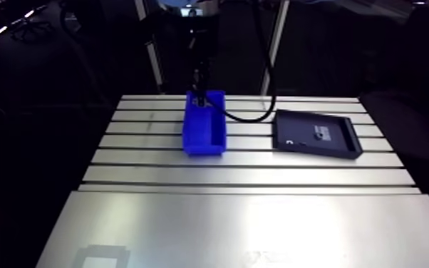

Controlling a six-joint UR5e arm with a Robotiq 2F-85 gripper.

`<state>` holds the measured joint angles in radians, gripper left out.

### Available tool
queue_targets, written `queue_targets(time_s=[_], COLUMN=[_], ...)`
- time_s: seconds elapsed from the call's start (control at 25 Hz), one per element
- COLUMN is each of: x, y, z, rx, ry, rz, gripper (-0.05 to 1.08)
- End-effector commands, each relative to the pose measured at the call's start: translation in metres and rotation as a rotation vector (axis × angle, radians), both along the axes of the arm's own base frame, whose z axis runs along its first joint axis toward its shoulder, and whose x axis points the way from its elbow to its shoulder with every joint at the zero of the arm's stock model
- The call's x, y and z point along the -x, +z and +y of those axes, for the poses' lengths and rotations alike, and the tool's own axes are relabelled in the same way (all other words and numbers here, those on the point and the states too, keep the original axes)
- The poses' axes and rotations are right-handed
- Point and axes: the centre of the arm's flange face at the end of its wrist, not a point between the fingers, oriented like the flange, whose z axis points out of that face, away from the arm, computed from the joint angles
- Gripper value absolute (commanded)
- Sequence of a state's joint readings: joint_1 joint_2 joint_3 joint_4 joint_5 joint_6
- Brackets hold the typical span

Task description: Pick up the M10 bolt from the tray and put it into the blue bin.

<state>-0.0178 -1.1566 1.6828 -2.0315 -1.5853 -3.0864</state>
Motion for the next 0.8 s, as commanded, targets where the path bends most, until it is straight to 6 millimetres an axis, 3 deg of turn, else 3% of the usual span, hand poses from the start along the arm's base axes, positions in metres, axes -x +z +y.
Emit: queue_targets(time_s=[0.04, 0.8], x=[0.003, 0.005], y=[-0.013, -0.038], z=[0.001, 0.004], rx=[-0.017, -0.019], ry=[0.002, -0.002], rz=[-0.009, -0.049], gripper=[1.00, 1.00])
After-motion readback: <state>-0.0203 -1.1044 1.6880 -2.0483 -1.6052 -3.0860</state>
